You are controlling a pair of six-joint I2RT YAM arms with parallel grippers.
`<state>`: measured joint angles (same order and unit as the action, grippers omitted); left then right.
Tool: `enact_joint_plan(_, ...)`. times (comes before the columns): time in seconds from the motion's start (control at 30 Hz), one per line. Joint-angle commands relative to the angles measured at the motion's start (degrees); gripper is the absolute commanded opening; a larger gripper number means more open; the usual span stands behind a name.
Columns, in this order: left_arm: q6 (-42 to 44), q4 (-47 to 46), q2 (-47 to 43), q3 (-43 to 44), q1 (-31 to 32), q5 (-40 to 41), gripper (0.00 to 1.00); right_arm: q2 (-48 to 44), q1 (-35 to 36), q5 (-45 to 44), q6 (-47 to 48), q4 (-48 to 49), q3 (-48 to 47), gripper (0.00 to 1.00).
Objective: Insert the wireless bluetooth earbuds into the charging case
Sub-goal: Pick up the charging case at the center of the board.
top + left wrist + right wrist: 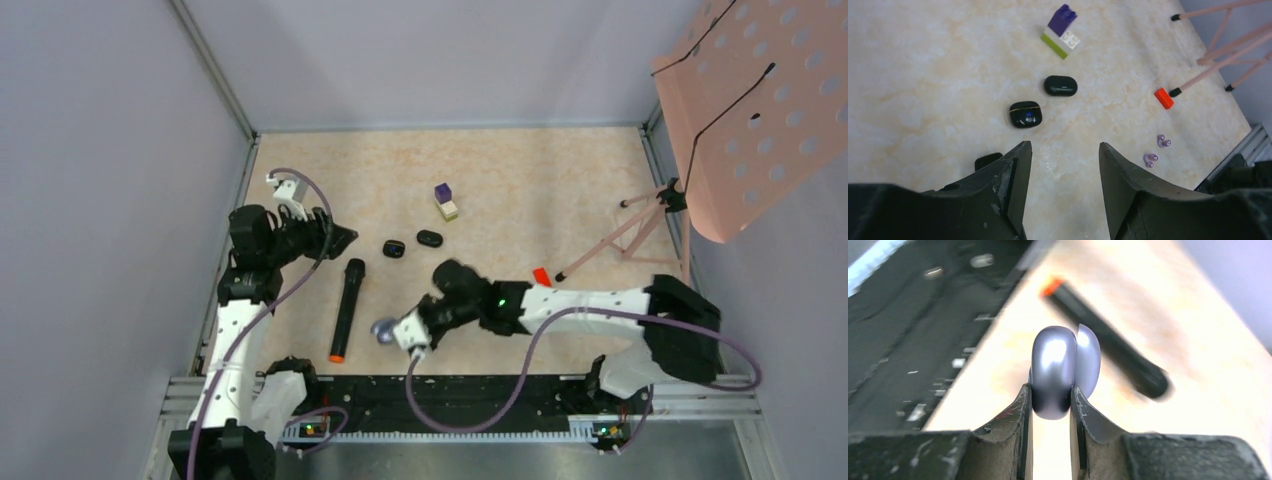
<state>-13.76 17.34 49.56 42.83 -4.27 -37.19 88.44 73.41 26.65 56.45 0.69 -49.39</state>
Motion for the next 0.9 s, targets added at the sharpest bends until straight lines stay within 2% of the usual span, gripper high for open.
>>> enact_joint_plan(0.0,15.1,-7.3,-2.9,3.8,-0.2,-16.8,0.58,-13.3,-13.5,13.0,-25.5,8.1,-2.7,0.0)
enact_joint_plan(0.07,20.0,-10.2,-5.0,3.9,-0.1,-23.4,0.58,-15.9,-18.9,15.0,-34.6,10.2,-4.4,0.0)
enact_joint_plan(0.13,19.9,-14.2,-5.9,3.5,0.4,-26.0,0.61,-17.3,-24.9,19.5,-43.6,14.0,-5.9,0.0)
enact_joint_plan(0.27,23.2,-6.8,0.8,13.8,3.6,-28.5,0.6,-17.1,-34.3,28.7,-55.7,22.7,-8.5,0.0)
enact_joint_plan(0.33,23.7,-5.8,4.3,18.0,6.6,-29.1,0.6,-15.7,-37.0,32.3,-60.0,25.1,-10.1,0.01)
enact_joint_plan(0.43,28.6,-1.5,9.2,24.0,11.3,-28.9,0.61,-11.7,-40.1,37.4,-68.7,29.5,-14.2,0.02)
enact_joint_plan(0.57,29.3,-1.9,14.3,27.2,15.6,-29.9,0.6,-6.3,-42.4,41.8,-84.4,43.0,-18.0,0.02)
enact_joint_plan(0.87,20.3,-13.1,18.3,27.1,18.5,-27.9,0.54,-3.2,-43.1,43.7,-84.7,45.0,-20.6,0.01)
